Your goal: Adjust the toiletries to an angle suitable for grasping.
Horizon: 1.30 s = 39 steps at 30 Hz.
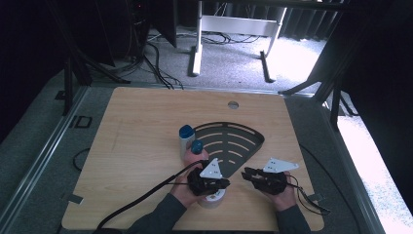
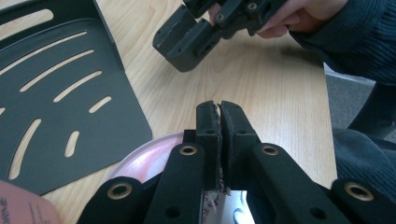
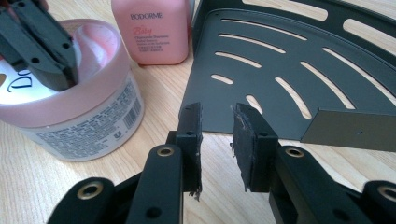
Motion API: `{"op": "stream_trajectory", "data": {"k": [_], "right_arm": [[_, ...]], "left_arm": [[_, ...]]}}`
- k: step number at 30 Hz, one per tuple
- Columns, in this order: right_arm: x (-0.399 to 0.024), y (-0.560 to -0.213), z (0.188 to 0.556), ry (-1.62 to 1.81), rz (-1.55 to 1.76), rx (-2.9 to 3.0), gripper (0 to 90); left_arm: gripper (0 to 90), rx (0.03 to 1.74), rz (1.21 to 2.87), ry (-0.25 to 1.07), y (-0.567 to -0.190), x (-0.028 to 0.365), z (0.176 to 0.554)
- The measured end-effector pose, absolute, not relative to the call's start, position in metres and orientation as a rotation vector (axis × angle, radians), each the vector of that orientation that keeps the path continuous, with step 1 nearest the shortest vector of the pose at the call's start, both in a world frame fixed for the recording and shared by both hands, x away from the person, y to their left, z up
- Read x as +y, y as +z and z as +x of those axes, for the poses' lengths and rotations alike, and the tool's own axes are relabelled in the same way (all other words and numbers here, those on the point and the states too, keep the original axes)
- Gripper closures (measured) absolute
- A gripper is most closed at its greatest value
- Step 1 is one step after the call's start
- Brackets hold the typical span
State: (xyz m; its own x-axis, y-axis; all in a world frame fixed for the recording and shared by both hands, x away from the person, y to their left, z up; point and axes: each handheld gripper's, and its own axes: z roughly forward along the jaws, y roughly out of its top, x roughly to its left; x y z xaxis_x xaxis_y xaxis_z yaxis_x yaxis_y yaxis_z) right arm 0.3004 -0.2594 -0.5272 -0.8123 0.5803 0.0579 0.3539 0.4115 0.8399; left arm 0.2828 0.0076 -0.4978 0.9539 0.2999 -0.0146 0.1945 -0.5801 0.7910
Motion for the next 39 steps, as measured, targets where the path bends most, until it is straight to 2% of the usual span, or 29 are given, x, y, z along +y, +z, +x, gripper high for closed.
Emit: {"op": "stream_trajectory", "data": {"k": [5, 8, 11, 12, 14, 22, 27, 31, 33, 39], "right_arm": [[-0.262, -0.528, 0.295, 1.357, 0.825, 2.425, 71.4], [-0.264, -0.526, 0.292, 1.360, 0.827, 2.424, 70.1], [-0.264, -0.525, 0.290, 1.375, 0.821, 2.420, 68.6], [-0.265, -0.523, 0.288, 1.392, 0.819, 2.415, 67.4], [-0.266, -0.522, 0.286, 1.404, 0.816, 2.415, 65.6], [-0.265, -0.523, 0.280, 1.389, 0.806, 2.436, 59.7], [-0.262, -0.523, 0.278, 1.374, 0.801, 2.446, 54.8], [-0.260, -0.524, 0.277, 1.387, 0.780, 2.479, 49.9], [-0.257, -0.524, 0.275, 1.423, 0.732, 2.525, 44.7], [-0.239, -0.523, 0.268, 1.473, 0.598, 2.589, 39.4]], "left_arm": [[74.2, 0.379, 2.249, 0.211, -0.490, 0.018, 0.286], [63.9, 0.383, 2.253, 0.246, -0.479, 0.029, 0.283], [59.7, 0.402, 2.223, 0.258, -0.471, 0.041, 0.282], [55.3, 0.414, 2.208, 0.262, -0.469, 0.046, 0.281], [53.6, 0.434, 2.173, 0.250, -0.467, 0.057, 0.280], [36.5, 0.459, 2.137, 0.192, -0.476, 0.088, 0.273], [35.6, 0.457, 2.157, 0.136, -0.496, 0.094, 0.268], [30.1, 0.459, 2.175, 0.133, -0.506, 0.094, 0.264], [29.0, 0.440, 2.196, 0.119, -0.509, 0.092, 0.263], [24.5, 0.401, 2.246, 0.119, -0.519, 0.085, 0.261]]}}
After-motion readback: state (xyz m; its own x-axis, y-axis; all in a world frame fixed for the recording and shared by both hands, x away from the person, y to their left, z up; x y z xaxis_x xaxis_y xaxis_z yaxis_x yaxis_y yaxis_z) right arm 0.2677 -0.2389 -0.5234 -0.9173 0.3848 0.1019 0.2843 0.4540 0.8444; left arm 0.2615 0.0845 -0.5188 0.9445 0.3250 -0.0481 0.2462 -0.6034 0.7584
